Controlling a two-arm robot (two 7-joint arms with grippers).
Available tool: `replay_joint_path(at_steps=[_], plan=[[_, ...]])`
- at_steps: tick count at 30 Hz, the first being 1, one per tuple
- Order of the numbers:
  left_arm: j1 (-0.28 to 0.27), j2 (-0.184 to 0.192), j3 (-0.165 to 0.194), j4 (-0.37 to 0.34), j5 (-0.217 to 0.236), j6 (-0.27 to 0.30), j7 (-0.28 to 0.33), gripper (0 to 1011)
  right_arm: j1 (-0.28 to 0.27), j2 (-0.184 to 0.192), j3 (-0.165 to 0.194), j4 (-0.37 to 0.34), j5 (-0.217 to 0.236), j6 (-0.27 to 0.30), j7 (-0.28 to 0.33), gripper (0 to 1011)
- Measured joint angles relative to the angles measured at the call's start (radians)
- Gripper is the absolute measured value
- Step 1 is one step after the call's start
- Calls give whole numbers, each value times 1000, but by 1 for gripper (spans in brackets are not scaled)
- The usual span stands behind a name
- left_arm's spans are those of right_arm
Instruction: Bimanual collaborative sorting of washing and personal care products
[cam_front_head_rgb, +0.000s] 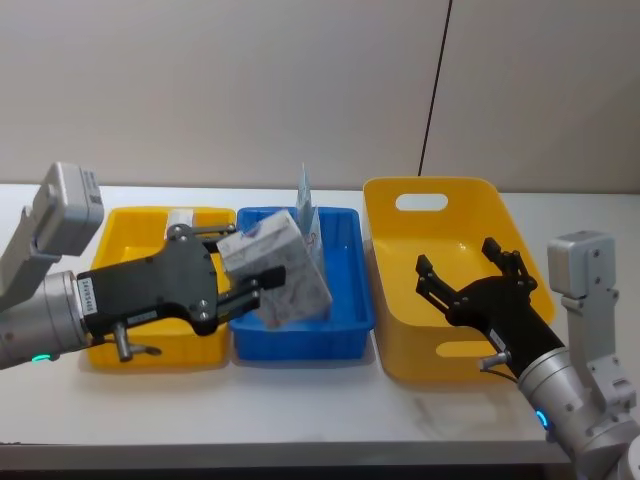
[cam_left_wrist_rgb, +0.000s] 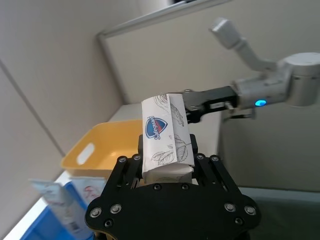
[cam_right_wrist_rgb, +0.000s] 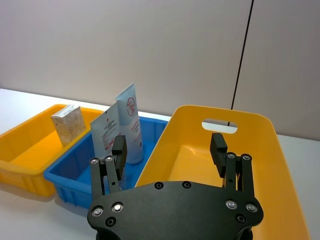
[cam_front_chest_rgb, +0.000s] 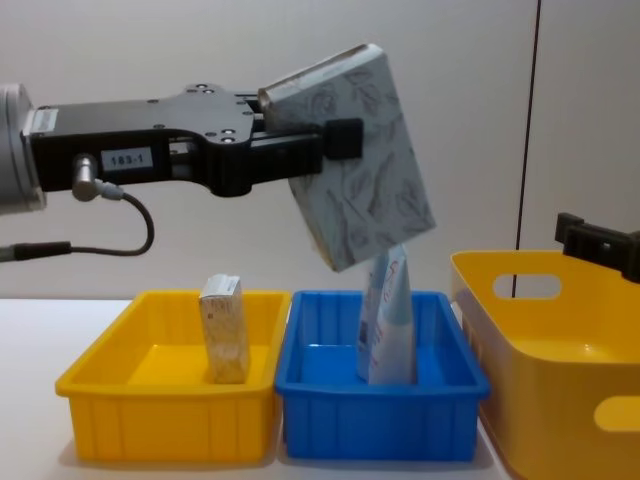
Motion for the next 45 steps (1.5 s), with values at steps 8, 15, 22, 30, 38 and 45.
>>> replay_joint_path(at_steps=[8, 15, 22, 30, 38, 45], plan=[[-41, 14, 45, 23, -30, -10, -125, 378, 0, 0, 0, 0, 0, 0, 0, 1002], [-83, 15, 87, 59, -48, -22, -227, 378, 0, 0, 0, 0, 0, 0, 0, 1002], [-134, -1, 134, 113, -66, -44, -345, 378, 0, 0, 0, 0, 0, 0, 0, 1002], [-193, -35, 182, 186, -80, -75, -457, 378, 0, 0, 0, 0, 0, 0, 0, 1002], [-231, -58, 212, 235, -86, -96, -524, 378, 0, 0, 0, 0, 0, 0, 0, 1002], [-249, -70, 228, 259, -90, -106, -557, 378, 0, 0, 0, 0, 0, 0, 0, 1002]])
